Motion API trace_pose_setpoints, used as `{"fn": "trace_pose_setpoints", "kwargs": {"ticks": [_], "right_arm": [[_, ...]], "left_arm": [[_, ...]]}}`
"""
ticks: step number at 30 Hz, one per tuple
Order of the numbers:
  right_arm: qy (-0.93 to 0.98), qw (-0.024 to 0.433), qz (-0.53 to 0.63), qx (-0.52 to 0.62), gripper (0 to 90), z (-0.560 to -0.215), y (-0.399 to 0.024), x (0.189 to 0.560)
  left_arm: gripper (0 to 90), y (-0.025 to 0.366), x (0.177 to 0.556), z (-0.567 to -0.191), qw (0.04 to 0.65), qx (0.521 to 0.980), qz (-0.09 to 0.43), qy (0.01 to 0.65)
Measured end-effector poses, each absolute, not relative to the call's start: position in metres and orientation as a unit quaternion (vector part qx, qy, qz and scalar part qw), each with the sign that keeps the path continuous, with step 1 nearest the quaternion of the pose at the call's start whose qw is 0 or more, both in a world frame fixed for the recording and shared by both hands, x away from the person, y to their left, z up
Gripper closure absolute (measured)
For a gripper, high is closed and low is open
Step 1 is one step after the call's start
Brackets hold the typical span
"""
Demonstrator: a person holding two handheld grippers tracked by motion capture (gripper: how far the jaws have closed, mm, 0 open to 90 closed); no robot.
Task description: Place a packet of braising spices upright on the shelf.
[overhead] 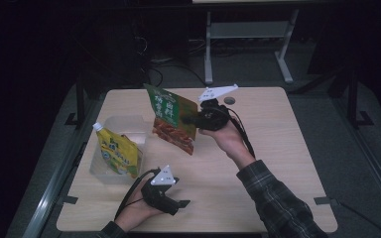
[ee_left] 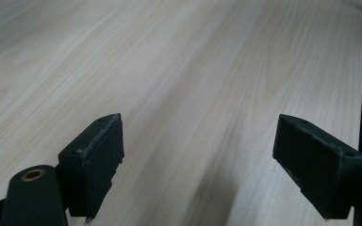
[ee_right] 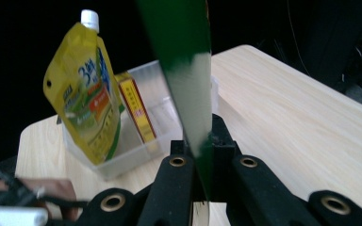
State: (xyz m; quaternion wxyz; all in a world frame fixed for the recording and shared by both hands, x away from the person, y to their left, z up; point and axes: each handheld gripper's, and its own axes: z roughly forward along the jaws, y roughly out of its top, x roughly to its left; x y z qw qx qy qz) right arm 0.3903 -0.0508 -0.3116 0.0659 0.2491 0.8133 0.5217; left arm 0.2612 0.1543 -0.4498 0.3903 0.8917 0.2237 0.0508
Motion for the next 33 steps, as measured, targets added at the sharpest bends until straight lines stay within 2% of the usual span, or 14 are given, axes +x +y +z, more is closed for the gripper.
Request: {"fn": "trace_pose_setpoints", "kwargs": {"ticks": [18, 33], "right_arm": [[0.820, 0.069, 0.518, 0.234, 90.0, -0.302, 0.043, 0.426], [0.820, 0.066, 0.514, 0.243, 90.0, -0.320, 0.099, 0.446]], "left_arm": [[16.3, 0.152, 0.262, -0.453, 0.385, 0.896, 0.045, 0.217], [16.4, 0.150, 0.263, -0.455, 0.375, 0.904, 0.048, 0.201]]}}
